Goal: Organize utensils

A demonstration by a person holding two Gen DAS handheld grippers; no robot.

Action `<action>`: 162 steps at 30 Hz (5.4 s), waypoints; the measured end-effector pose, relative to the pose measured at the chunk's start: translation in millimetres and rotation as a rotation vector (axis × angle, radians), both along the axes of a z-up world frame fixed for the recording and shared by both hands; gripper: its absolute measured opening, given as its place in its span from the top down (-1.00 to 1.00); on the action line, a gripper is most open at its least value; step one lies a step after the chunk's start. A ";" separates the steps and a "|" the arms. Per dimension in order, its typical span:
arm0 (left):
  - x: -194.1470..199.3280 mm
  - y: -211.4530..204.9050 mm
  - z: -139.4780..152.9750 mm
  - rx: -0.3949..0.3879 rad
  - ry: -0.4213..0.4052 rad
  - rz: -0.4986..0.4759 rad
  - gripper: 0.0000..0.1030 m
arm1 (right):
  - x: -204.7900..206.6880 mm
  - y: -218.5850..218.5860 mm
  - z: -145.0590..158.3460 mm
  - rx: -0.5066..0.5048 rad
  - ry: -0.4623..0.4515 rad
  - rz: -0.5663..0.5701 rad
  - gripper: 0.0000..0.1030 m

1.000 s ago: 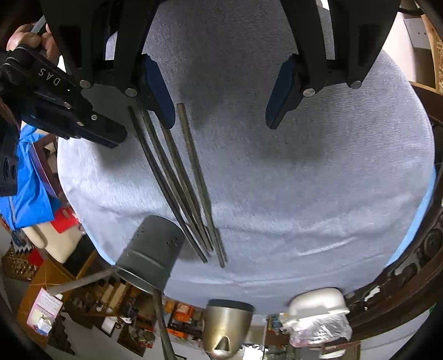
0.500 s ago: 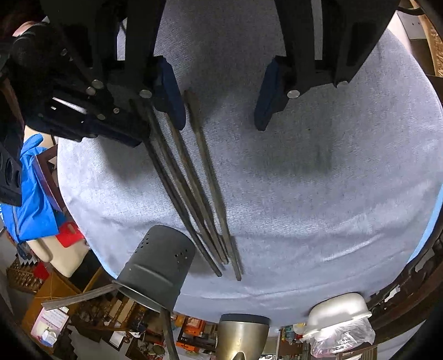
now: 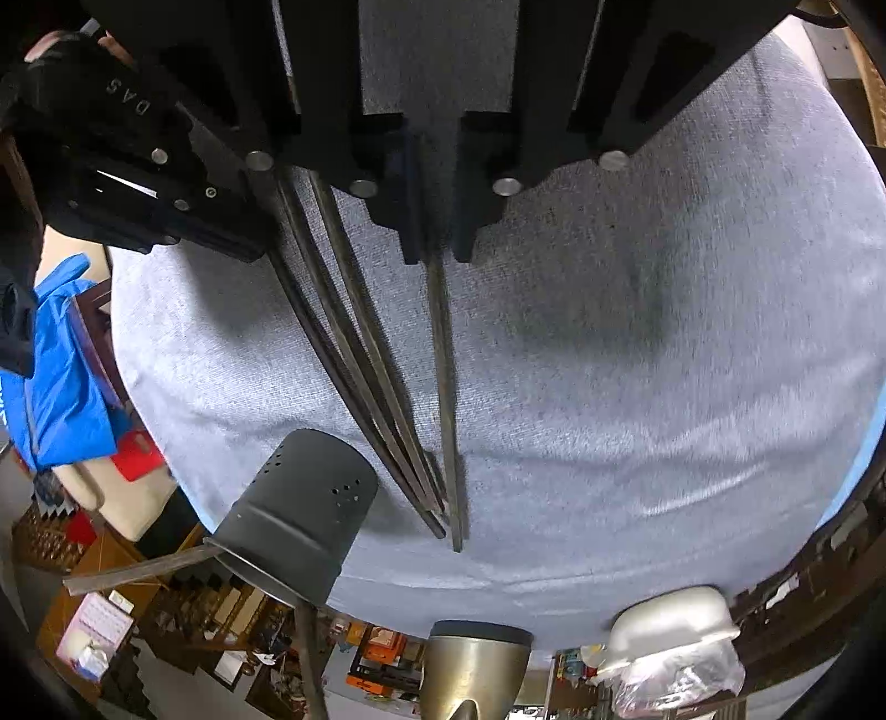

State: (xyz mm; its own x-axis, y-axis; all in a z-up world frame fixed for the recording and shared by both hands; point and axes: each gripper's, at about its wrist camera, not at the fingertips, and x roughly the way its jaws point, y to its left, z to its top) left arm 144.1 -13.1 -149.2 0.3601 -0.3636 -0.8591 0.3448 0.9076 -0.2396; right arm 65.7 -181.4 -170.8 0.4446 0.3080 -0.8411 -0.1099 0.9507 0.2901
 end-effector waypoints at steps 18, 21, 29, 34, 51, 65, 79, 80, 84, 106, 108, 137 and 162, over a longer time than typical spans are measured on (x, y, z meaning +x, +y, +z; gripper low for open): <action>-45.9 27.5 -0.3 0.006 0.071 0.016 0.90 | -44.6 -33.0 -2.0 0.164 0.141 -0.069 0.86; -54.1 33.4 0.1 0.009 0.088 0.017 0.90 | -54.8 -34.4 -1.4 0.170 0.157 -0.069 0.86; -62.1 46.1 0.6 0.010 0.133 0.029 0.89 | -57.1 -35.0 -1.2 0.157 0.210 -0.051 0.83; -55.4 55.5 5.3 -0.025 0.161 0.041 0.44 | -44.7 -47.5 4.4 0.166 0.219 -0.070 0.72; 45.0 23.6 23.7 -0.029 0.102 0.011 0.38 | 68.3 -18.4 13.8 0.047 0.040 -0.062 0.48; 77.2 -6.2 0.3 -0.020 0.125 -0.034 0.87 | 83.0 3.1 -9.0 -0.040 0.065 -0.035 0.85; 51.1 25.1 7.6 0.009 0.160 -0.014 0.86 | 53.3 -19.8 -2.7 -0.028 0.171 -0.016 0.81; 53.9 24.9 7.7 0.012 0.165 -0.011 0.83 | 56.4 -19.6 -3.1 -0.026 0.181 -0.022 0.78; 65.3 24.2 11.3 0.004 0.173 -0.006 0.40 | 71.9 -11.7 -3.0 -0.041 0.188 -0.019 0.54; 65.1 23.0 67.5 -0.081 -0.041 0.070 0.89 | 59.4 -23.7 72.3 -0.094 -0.097 0.017 0.86; 63.1 22.6 89.3 -0.113 -0.090 0.079 0.89 | 54.3 -26.1 90.5 -0.086 -0.156 0.014 0.86; -6.0 25.9 234.6 -0.334 -0.578 0.089 0.89 | 22.5 -41.9 222.4 0.038 -0.643 -0.148 0.86; 50.2 -45.7 230.4 -0.298 -0.746 0.169 0.89 | 73.8 -59.2 221.8 -0.060 -0.775 -0.357 0.86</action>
State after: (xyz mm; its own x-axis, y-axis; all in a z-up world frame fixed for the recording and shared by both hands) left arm 194.3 -58.8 81.2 0.8690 -0.4281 -0.2480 0.3729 0.8962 -0.2405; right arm 139.5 -240.6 51.0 0.9630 0.0043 -0.2696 0.0528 0.9775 0.2043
